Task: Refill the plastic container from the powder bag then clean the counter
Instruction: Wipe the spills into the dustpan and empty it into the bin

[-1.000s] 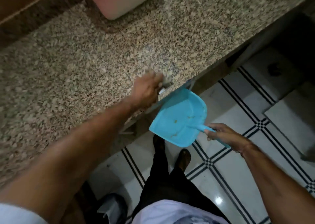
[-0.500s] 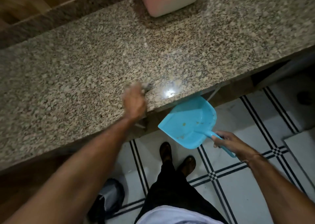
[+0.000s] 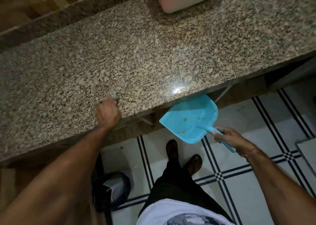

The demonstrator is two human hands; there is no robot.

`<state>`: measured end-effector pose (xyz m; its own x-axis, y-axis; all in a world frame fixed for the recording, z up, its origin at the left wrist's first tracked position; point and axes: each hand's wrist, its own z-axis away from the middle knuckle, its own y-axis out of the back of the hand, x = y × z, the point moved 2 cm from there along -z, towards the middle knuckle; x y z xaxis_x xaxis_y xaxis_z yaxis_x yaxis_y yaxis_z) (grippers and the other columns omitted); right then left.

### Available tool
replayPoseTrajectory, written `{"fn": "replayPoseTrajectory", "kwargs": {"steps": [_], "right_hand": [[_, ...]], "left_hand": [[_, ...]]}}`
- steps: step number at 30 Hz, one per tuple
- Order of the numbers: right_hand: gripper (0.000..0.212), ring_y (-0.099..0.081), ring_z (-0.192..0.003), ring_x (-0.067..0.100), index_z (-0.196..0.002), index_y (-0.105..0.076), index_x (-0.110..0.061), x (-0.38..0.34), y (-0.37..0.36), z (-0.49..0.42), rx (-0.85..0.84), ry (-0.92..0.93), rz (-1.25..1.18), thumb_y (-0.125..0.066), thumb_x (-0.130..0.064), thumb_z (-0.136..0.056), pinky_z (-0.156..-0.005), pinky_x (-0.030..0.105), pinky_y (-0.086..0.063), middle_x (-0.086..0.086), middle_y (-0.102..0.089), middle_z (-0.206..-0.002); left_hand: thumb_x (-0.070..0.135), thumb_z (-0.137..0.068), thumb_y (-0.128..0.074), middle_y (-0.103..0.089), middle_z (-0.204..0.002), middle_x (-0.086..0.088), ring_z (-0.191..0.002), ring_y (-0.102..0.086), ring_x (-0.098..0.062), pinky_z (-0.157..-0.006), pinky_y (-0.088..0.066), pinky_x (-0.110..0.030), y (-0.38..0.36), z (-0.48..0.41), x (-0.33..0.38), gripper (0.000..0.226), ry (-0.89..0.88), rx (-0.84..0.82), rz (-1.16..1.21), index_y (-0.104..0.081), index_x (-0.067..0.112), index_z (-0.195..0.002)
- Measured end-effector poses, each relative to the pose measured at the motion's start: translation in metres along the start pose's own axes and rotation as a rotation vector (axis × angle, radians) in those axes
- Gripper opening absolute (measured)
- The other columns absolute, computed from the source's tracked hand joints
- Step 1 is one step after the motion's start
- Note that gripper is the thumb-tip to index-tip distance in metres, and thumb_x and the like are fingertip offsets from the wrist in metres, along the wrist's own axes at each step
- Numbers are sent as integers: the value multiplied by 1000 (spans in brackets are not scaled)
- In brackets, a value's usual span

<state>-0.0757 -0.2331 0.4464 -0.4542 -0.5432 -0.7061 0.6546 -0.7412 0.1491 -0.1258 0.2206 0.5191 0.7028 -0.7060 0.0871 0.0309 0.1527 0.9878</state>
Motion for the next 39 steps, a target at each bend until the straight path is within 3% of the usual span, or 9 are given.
{"fn": "replayPoseTrajectory", "kwargs": {"steps": [6, 11, 14, 17, 22, 27, 31, 34, 39], "right_hand": [[31, -56, -79, 17, -113, -68, 8, 8, -10, 0, 6, 0, -18, -59, -21, -104, -73, 26, -46, 11, -61, -84], [17, -58, -77, 12, -101, -69, -12, 4, -5, 5, 9, -28, -24, -57, -23, -105, -64, 10, -50, 6, -62, -84], [25, -57, -79, 15, -106, -70, -5, 4, 3, 6, 43, -11, -26, -58, -26, -105, -67, 13, -48, 6, -62, -84], [26, -59, -82, 17, -113, -72, -5, 4, 7, 3, 83, -3, -62, -61, -27, -103, -71, 20, -49, 6, -64, -85], [20, -59, -73, 5, -115, -71, -7, 1, -2, -2, 116, -15, -144, -61, -20, -103, -59, 7, -48, -2, -63, -84], [23, -59, -66, 1, -115, -71, -2, 8, -6, -4, 141, -25, -136, -62, -20, -103, -59, 9, -47, 1, -62, -81], [24, -59, -62, -5, -111, -71, -5, 11, 3, -3, 175, -31, -135, -63, -26, -103, -60, 11, -48, 2, -63, -81], [19, -62, -75, 7, -108, -73, -15, 12, 9, -3, 186, -7, -166, -65, -30, -101, -70, 22, -49, 2, -66, -83], [19, -65, -82, 13, -109, -74, -16, 5, -2, -11, 190, -1, -224, -69, -31, -99, -82, 34, -54, 1, -68, -89]], "left_hand": [[25, -110, -34, -62, -97, 1, -64, -52, -5, -43, -31, -16, -21, 22, 122, 23, -237, -14, 198, -50, 21, -126], [23, -110, -27, -53, -87, 4, -62, -40, -3, -49, -27, -19, -26, 33, 204, 20, -399, -79, 251, -46, 17, -112], [26, -110, -31, -59, -89, 3, -71, -55, -12, -57, -47, -28, -19, 17, 192, 20, -378, -95, 259, -48, 17, -115], [20, -109, -38, -52, -76, 4, -62, -48, -12, -54, -39, -29, -20, 6, 159, 11, -309, -66, 109, -47, 15, -109], [21, -110, -29, -52, -76, 3, -64, -49, -13, -53, -42, -30, -23, 17, 197, 24, -336, -102, 200, -51, 11, -110], [22, -110, -31, -53, -80, 3, -60, -41, -8, -49, -28, -24, -24, 38, 264, 18, -477, -168, 294, -45, 16, -102], [36, -111, -29, -56, -79, 4, -67, -53, -15, -53, -36, -25, -22, 17, 257, 29, -681, -198, 273, -52, 20, -103], [40, -108, -44, -60, -84, 1, -71, -56, -16, -61, -39, -26, -23, -7, 237, 27, -846, -330, 228, -60, 18, -104], [33, -106, -52, -58, -122, -2, -104, -53, -14, -83, -47, -35, -23, 5, 236, 30, -999, -433, 232, -68, 18, -127]]}}
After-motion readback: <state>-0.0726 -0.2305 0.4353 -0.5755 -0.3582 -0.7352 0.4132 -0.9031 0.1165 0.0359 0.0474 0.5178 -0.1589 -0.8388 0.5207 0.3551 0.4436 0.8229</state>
